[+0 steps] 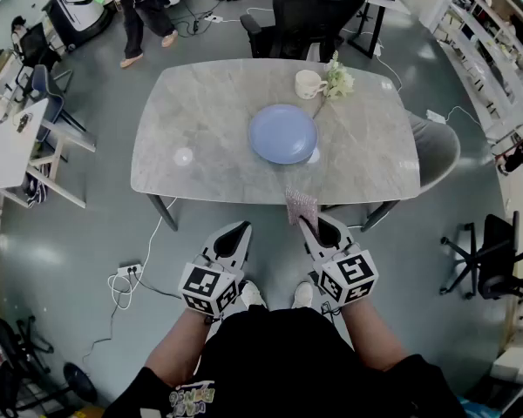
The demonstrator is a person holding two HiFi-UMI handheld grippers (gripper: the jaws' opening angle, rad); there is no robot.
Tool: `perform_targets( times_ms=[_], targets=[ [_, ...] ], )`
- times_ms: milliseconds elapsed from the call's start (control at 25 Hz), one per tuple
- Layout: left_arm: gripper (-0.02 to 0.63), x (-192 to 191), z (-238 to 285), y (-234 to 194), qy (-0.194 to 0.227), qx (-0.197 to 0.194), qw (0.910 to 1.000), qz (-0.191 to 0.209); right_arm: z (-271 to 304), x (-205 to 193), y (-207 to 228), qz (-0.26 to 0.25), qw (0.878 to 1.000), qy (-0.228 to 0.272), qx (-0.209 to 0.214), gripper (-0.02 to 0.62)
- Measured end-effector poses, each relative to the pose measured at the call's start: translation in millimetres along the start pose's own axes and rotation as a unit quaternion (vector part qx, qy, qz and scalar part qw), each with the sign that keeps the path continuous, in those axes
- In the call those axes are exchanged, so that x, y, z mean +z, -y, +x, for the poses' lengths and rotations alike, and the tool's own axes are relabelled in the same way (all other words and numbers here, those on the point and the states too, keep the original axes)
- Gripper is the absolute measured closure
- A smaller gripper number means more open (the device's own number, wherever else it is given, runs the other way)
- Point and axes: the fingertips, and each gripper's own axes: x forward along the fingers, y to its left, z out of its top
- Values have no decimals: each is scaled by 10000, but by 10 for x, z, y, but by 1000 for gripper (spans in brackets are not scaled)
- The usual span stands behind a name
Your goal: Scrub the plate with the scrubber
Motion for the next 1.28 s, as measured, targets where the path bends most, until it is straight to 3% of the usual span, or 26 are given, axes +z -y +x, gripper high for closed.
perform_targets(
  times_ms=[880, 1280],
  targets=[
    [588, -54, -268, -473, -113, -171, 9997, 114, 342, 86, -335, -7, 9997, 223, -87, 518],
    [588, -6, 68, -670, -143, 27, 9999, -52, 625, 167, 9, 4, 10000, 87, 46, 518]
  ],
)
